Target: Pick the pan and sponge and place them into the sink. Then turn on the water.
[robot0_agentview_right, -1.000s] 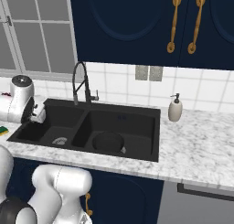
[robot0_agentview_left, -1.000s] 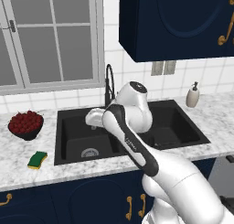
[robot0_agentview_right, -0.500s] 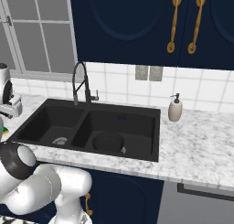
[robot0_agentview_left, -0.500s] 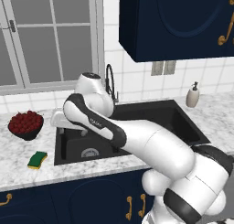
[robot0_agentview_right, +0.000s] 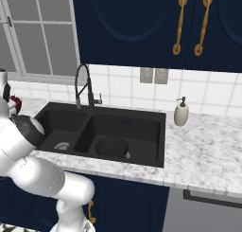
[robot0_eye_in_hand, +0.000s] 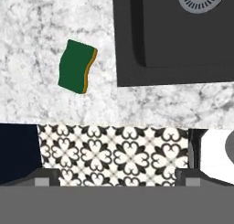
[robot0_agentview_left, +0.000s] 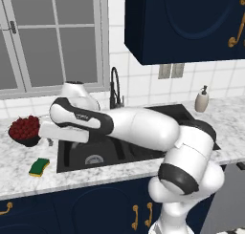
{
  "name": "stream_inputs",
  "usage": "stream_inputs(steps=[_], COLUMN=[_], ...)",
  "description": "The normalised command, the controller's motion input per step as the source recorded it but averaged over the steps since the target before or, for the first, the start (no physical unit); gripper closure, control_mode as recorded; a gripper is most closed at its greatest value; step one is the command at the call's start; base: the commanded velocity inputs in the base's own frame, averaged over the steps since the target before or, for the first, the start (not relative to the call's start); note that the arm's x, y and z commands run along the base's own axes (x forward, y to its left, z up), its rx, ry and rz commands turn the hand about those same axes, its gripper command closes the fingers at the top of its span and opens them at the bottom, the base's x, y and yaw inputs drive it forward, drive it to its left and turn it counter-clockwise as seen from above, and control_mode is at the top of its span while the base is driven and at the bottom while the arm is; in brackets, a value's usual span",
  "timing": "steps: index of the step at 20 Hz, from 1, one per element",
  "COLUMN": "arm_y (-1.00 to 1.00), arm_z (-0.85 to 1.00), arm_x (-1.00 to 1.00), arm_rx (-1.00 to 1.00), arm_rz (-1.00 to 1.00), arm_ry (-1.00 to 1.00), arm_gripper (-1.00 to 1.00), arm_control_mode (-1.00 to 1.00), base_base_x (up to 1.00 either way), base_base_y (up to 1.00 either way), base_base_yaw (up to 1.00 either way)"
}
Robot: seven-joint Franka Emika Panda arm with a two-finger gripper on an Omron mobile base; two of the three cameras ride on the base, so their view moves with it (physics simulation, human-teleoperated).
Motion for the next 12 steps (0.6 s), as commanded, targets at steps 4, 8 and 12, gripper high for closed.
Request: stream_inputs(steps=[4,8,12], arm_y=[0.34,0.44,0.42], arm_z=[-0.34,-0.23,-0.12], arm_x=[0.46,0.4,0.31], arm_rx=[-0.08,-0.02,-0.04], arm_rz=[-0.13,-0.05,-0.05], arm_ry=[0.1,0.0,-0.02], arm_gripper=[-1.0,-1.0,-1.0], arm_control_mode=[-1.0,-1.0,-1.0], base_base_x=[0.0,0.0,0.0], base_base_y=[0.0,0.0,0.0], base_base_yaw=[0.0,0.0,0.0])
